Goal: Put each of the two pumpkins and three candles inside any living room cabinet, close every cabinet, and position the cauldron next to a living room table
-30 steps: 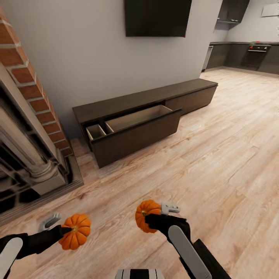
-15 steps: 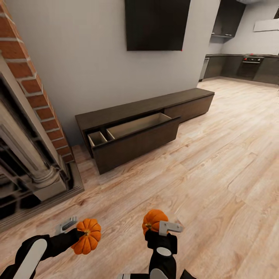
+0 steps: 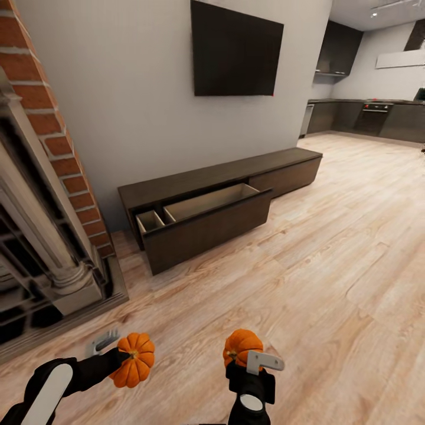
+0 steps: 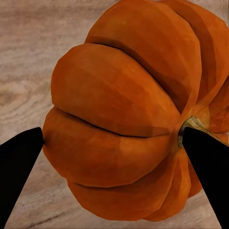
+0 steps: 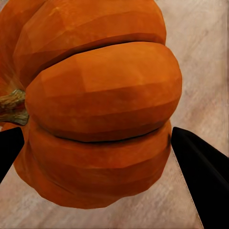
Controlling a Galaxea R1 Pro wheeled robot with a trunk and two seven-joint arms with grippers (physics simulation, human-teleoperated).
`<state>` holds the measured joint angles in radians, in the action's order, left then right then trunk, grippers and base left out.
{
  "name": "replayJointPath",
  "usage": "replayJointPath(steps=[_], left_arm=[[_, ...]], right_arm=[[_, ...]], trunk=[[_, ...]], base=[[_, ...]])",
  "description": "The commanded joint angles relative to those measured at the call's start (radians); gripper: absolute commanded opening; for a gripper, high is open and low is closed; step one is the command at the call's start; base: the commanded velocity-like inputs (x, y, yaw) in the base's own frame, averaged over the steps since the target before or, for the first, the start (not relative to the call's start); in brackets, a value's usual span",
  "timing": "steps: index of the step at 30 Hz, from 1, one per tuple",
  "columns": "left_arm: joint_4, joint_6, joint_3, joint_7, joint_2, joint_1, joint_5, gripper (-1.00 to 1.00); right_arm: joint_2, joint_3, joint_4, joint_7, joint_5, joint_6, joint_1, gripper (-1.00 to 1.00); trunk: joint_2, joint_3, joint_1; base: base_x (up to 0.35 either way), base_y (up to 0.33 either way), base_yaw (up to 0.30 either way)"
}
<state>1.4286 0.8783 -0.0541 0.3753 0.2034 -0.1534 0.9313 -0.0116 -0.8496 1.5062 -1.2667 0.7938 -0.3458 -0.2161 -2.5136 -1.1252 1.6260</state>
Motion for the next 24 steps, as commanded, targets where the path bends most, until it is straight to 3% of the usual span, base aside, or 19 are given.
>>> replayJointPath(steps=[1,8,24], left_arm=[[0.000,0.001,0.000,0.001,0.000,0.000,-0.002,-1.00],[0.000,0.001,0.002,0.000,0.000,0.000,-0.002,-1.00],[-0.004,0.009,0.004,-0.001,0.000,0.000,0.000,-1.00]], right_arm=[[0.001,0.000,-0.006,-0.003,-0.001,0.001,0.000,-1.00],[0.000,0.000,-0.042,-0.001,-0.002,0.045,0.001,-1.00],[0.002,0.001,-0.097,0.004,-0.002,0.050,0.001,-1.00]], trunk=[[0.000,0.004,0.000],[0.002,0.027,-0.004],[0.006,0.063,-0.011]], base=[[0.000,0.000,0.000],[0.000,0.000,0.000],[0.000,0.000,-0.016]])
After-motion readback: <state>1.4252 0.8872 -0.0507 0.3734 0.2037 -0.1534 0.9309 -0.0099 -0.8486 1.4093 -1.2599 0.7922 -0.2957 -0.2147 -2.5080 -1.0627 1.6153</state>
